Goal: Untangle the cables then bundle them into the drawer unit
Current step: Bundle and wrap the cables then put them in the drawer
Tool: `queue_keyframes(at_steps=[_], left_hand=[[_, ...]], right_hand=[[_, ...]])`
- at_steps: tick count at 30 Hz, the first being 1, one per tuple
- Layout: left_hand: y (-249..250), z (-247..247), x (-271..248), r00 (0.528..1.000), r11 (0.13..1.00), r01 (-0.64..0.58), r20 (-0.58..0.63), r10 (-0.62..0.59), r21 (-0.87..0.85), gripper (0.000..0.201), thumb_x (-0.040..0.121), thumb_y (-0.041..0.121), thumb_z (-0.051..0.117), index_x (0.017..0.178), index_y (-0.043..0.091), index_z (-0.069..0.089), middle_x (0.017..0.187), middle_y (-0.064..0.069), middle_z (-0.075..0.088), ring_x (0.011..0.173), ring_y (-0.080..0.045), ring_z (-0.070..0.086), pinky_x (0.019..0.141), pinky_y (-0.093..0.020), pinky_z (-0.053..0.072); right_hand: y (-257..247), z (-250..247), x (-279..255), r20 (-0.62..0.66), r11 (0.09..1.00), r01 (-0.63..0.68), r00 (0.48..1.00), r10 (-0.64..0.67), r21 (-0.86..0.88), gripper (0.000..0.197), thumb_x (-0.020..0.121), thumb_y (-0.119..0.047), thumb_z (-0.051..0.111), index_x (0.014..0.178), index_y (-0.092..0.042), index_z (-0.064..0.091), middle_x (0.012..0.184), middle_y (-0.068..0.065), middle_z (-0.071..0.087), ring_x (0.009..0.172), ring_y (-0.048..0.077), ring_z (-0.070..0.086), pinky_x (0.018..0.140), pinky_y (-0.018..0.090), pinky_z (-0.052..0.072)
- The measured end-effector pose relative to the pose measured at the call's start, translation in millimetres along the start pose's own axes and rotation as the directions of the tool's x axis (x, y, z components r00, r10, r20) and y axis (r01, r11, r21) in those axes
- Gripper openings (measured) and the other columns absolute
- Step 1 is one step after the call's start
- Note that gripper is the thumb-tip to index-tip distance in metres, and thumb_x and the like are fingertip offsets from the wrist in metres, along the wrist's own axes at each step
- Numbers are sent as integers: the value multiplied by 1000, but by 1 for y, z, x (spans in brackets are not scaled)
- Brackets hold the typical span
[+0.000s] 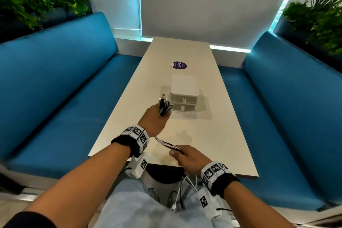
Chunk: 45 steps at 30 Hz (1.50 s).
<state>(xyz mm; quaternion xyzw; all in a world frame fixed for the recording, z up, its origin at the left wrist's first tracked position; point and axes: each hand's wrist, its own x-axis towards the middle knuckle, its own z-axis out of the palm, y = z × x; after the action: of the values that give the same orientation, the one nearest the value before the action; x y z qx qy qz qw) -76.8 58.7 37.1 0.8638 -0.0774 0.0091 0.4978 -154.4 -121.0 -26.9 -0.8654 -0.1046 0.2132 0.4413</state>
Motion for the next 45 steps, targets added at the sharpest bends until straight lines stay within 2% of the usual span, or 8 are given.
queue_keyframes(at_steps=[5,10,13,20,24,32,38,45], left_hand=[[-2,7,-14,976,948,-104,214,38,302,31,96,39,55,116,17,65,110,-8,70,100,-26,64,88,-37,51],[-6,11,-30,918,942,-108,395,-28,319,25,87,49,67,96,26,65,101,-2,71,98,-20,64,91,-36,49],[-10,12,-36,860,958,-52,500,-100,282,62,69,57,79,120,24,64,120,13,67,113,-3,60,102,-24,45],[-10,19,-41,837,870,-112,517,-178,481,43,58,46,80,88,22,62,77,1,70,67,-16,68,66,-33,58],[0,17,-39,817,821,-160,540,-201,548,28,70,24,72,94,15,60,79,-5,69,59,-19,65,58,-32,56],[2,22,-46,864,686,-267,484,-141,676,20,77,23,59,96,28,56,100,-8,62,88,-28,56,77,-33,44],[1,20,-42,890,781,-203,443,-104,591,35,80,10,54,110,28,56,101,-5,66,87,-27,62,70,-32,46],[5,27,-41,870,816,-210,484,-97,539,23,91,22,60,114,23,56,99,-6,67,75,-23,63,73,-38,56]], right_hand=[[2,-11,2,3,989,5,1000,-5,-151,31,93,-48,52,76,-23,59,62,-9,55,55,7,50,62,27,42],[-1,-21,-1,27,988,2,1000,2,-157,27,89,-47,59,81,-22,67,65,-7,60,61,10,55,64,26,44],[-2,-27,1,4,983,24,1000,-24,-179,29,82,-49,61,75,-22,65,65,-3,61,61,10,53,64,31,43],[-3,-29,4,22,982,77,997,-75,-171,22,82,-44,66,95,-26,73,88,-5,73,86,12,65,85,33,49],[-5,-35,1,58,993,26,998,-20,-111,22,91,-33,61,101,-14,68,75,-7,59,67,8,56,65,24,49],[-14,-42,-5,112,990,-10,993,25,-139,16,90,-27,56,98,-15,63,75,-7,62,59,10,49,55,24,45],[-13,-46,5,-78,953,42,995,-68,-301,8,88,-30,64,88,-24,70,81,-5,72,72,10,62,69,25,46],[1,-45,8,-136,853,-99,990,33,-513,45,91,-57,54,96,-14,65,86,6,70,68,21,67,74,37,56]])
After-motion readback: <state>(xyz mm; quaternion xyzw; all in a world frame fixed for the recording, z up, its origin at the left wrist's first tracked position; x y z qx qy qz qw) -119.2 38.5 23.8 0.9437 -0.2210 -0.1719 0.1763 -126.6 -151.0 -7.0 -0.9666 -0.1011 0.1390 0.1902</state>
